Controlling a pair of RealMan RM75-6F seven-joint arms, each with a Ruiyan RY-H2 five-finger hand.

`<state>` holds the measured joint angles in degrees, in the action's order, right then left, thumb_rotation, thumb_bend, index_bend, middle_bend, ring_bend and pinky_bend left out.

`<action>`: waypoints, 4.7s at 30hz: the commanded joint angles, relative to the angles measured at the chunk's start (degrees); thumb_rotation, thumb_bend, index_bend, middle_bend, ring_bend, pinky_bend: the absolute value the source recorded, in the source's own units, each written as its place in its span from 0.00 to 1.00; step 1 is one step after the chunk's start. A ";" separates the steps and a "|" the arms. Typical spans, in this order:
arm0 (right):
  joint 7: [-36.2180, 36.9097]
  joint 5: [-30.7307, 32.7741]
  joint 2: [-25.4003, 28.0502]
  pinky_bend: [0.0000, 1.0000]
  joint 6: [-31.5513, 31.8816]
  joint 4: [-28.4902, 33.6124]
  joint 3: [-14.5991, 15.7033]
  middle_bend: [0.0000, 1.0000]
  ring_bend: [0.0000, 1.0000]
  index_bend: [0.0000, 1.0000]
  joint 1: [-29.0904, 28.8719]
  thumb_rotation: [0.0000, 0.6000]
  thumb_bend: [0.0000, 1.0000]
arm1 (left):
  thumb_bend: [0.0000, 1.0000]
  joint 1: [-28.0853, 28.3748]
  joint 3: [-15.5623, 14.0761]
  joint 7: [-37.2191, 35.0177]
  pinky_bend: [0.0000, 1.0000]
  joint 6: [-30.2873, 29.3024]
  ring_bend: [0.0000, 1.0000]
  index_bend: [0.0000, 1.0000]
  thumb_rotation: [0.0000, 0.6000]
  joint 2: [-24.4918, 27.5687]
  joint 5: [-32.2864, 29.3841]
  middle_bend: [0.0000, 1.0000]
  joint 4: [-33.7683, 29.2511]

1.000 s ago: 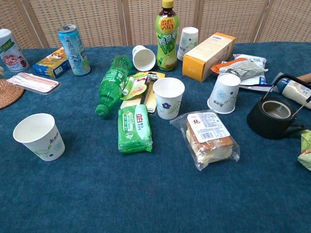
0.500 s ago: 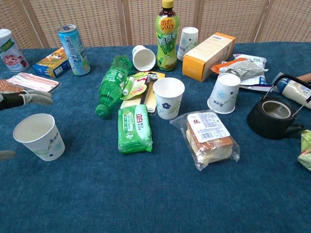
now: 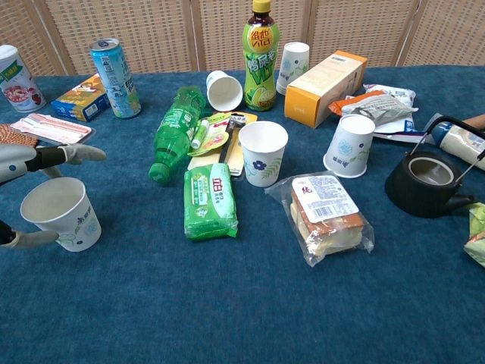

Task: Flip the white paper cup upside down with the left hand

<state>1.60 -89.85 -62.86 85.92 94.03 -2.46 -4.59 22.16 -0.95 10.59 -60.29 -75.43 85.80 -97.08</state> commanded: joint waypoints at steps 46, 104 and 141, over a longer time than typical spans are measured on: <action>-0.76 0.62 -0.27 0.00 -1.90 0.39 0.55 0.00 0.00 0.00 -0.47 0.65 0.00 | 0.36 13.94 0.77 39.82 0.41 2.62 0.37 0.22 1.00 9.06 -41.26 0.44 -15.40; 1.93 0.50 0.01 0.00 -4.36 0.33 1.57 0.00 0.00 0.00 -1.41 0.65 0.00 | 0.36 12.81 2.22 20.52 0.40 3.05 0.14 0.03 1.00 -0.53 -40.94 0.11 -1.21; 2.61 0.35 0.25 0.00 -4.45 0.64 1.83 0.00 0.00 0.00 -1.50 0.65 0.00 | 0.41 23.96 -4.52 54.33 0.50 -3.99 0.34 0.28 1.00 12.28 -55.20 0.37 -16.97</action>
<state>4.22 -89.51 -62.60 81.47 94.67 -0.63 -6.09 42.10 -4.02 57.89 -62.75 -64.18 37.39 -111.28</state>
